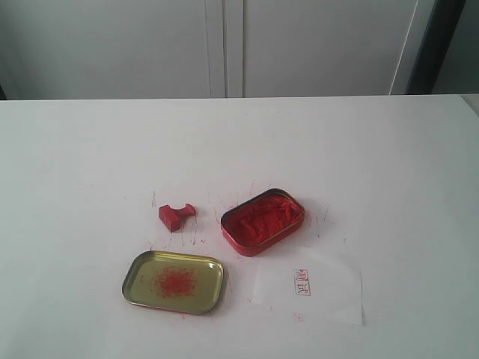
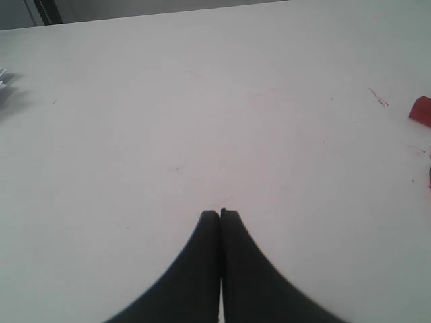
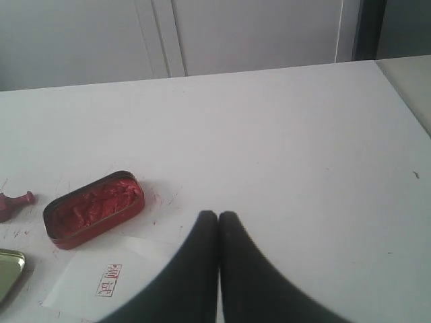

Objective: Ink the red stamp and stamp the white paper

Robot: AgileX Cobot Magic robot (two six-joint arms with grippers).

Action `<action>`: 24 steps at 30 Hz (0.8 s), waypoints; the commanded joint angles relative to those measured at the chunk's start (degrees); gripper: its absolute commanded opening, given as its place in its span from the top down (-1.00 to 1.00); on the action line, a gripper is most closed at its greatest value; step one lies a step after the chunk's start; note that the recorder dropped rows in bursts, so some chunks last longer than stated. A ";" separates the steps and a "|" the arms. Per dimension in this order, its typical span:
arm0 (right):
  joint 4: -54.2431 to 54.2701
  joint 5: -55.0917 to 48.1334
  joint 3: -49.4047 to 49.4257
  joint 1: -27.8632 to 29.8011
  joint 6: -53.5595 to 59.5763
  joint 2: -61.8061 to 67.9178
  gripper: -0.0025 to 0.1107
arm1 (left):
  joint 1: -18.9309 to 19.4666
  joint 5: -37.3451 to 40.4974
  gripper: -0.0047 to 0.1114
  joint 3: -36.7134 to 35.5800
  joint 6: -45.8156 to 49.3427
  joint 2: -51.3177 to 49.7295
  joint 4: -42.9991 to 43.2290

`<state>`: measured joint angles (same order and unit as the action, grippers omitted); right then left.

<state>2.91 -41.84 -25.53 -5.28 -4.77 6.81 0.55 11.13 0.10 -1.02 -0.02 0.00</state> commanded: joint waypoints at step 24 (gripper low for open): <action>-4.01 5.05 2.18 0.28 0.51 -6.81 0.96 | -0.15 -0.05 0.92 -0.10 -0.22 0.02 -0.33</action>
<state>-0.31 -39.03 -24.57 -5.28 -4.77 0.22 0.55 11.13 0.10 -1.02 -0.02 0.00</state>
